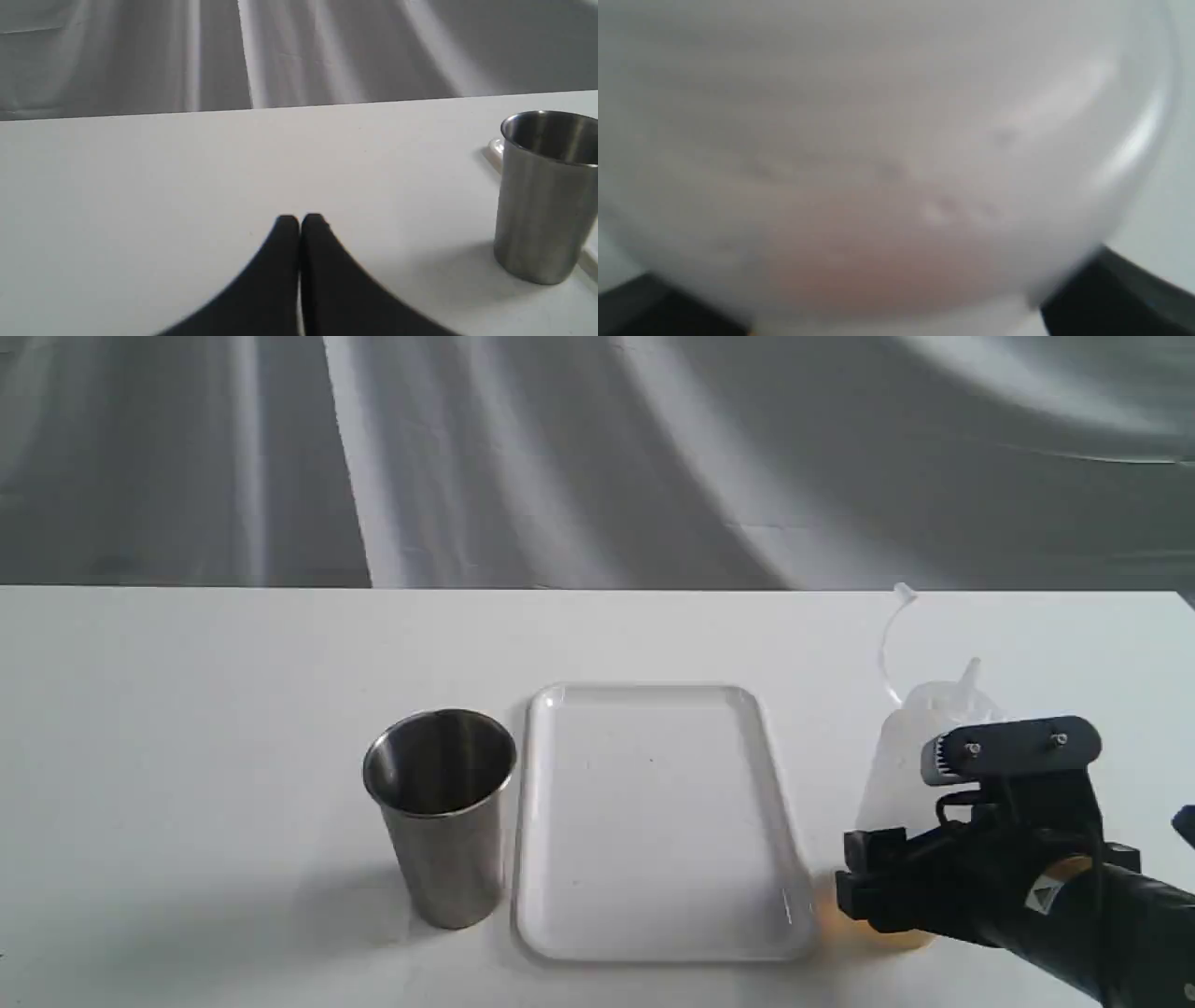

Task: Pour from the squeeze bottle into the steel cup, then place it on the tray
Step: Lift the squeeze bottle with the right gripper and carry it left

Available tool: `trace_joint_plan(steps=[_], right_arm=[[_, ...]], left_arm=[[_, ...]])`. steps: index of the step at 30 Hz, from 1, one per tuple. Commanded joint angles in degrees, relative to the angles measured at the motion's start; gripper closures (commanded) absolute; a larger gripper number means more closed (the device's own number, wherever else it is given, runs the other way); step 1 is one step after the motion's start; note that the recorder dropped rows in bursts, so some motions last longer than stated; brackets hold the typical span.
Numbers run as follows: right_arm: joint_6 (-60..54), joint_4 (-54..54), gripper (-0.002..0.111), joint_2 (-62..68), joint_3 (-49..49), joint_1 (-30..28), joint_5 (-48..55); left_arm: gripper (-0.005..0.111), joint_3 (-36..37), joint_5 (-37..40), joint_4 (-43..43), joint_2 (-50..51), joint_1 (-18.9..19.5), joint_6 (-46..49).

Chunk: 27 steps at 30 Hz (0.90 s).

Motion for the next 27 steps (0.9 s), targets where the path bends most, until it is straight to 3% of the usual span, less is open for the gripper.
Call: trace_joint_plan(steps=[1,5,12,27], right_arm=[[-0.07,-0.36,0.052,0.05,-0.21,0.11,-0.20],[-0.07,-0.36,0.071,0.05,-0.21,0.11,-0.20],[-0.07,-0.58,0.093,0.05,-0.21,0.11,-0.20],[-2.45,0.14,0.094,-9.37,-0.21,-0.01,1.51]], left_arm=[[0.107,0.25,-0.43,-0.06,-0.15,0.09,-0.21],[0.107,0.25,-0.43,-0.06,-0.15,0.09,-0.31],[0.107,0.25,-0.43,-0.06,-0.15,0.09,-0.31],[0.107,0.25,-0.43,-0.06,-0.15,0.09,-0.22]])
